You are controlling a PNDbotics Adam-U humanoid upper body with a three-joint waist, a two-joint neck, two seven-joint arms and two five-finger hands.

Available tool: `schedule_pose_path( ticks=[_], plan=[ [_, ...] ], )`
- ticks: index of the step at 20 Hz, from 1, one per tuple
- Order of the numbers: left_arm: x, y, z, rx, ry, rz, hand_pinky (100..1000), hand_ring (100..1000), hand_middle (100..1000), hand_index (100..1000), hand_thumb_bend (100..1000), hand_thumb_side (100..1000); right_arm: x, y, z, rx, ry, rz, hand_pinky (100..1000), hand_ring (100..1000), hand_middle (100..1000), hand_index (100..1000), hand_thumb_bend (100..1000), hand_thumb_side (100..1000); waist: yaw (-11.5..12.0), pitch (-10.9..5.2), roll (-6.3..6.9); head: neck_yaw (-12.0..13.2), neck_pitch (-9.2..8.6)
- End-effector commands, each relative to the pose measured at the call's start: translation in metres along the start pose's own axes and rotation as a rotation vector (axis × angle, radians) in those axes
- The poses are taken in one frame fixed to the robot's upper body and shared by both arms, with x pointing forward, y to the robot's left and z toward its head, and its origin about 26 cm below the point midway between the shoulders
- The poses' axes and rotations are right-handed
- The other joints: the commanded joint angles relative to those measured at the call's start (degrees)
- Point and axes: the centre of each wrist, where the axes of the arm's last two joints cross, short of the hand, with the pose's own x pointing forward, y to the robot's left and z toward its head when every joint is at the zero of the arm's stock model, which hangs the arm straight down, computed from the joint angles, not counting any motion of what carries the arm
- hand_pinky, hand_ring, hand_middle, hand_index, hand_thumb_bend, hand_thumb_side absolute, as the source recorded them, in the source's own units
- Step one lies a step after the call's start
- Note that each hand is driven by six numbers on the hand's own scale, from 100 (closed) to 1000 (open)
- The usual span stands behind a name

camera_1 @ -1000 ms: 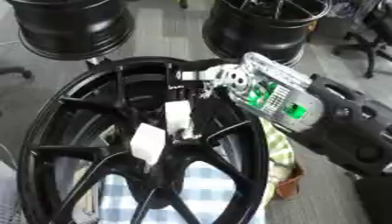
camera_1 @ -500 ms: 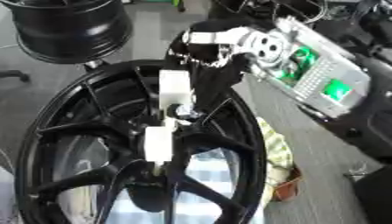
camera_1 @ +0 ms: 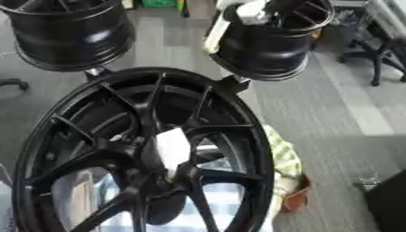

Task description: Pull the pin out of the wheel hub.

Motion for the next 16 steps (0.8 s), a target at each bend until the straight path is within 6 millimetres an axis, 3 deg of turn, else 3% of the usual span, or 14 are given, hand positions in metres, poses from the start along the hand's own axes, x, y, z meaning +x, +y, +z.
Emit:
schedule_pose_path(
  ticks=[1, 6, 10, 13, 14, 16],
  plan=[
    [0.005, 0.007, -0.005, 0.009, -0.03, -0.024, 771, 881, 748, 849, 264, 754, -0.048, -0.058, 0.0, -0.232, 0.162, 0.014, 723, 600, 383, 541, 264, 100, -0.06, -0.86, 0.54, 0.44, -0.98],
    [0.005, 0.008, -0.003, 0.016, -0.03, -0.03, 771, 881, 749, 849, 262, 754, -0.134, -0.104, 0.008, -0.467, 0.42, 0.023, 737, 616, 428, 580, 291, 100, -0.1, -0.55, 1.02, 1.01, -0.95],
    [0.004, 0.007, -0.003, 0.018, -0.029, -0.029, 771, 880, 749, 849, 261, 754, -0.179, -0.122, 0.019, -0.612, 0.567, 0.035, 739, 627, 459, 609, 333, 100, -0.13, -0.39, 1.48, 1.39, -0.85],
    [0.004, 0.007, -0.002, 0.017, -0.03, -0.029, 772, 880, 749, 849, 259, 755, -0.2, -0.128, 0.024, -0.687, 0.635, 0.034, 742, 638, 478, 626, 379, 100, -0.15, -0.27, 1.75, 1.58, -0.85],
    [0.004, 0.007, -0.002, 0.017, -0.03, -0.029, 772, 880, 749, 849, 262, 755, -0.205, -0.128, 0.026, -0.699, 0.65, 0.033, 763, 691, 570, 690, 369, 100, -0.17, -0.24, 1.83, 1.65, -0.85],
    [0.004, 0.007, -0.002, 0.017, -0.031, -0.029, 772, 880, 749, 849, 259, 754, -0.213, -0.128, 0.028, -0.706, 0.678, 0.039, 799, 780, 733, 776, 519, 170, -0.18, -0.22, 1.93, 1.73, -0.78]
  ],
)
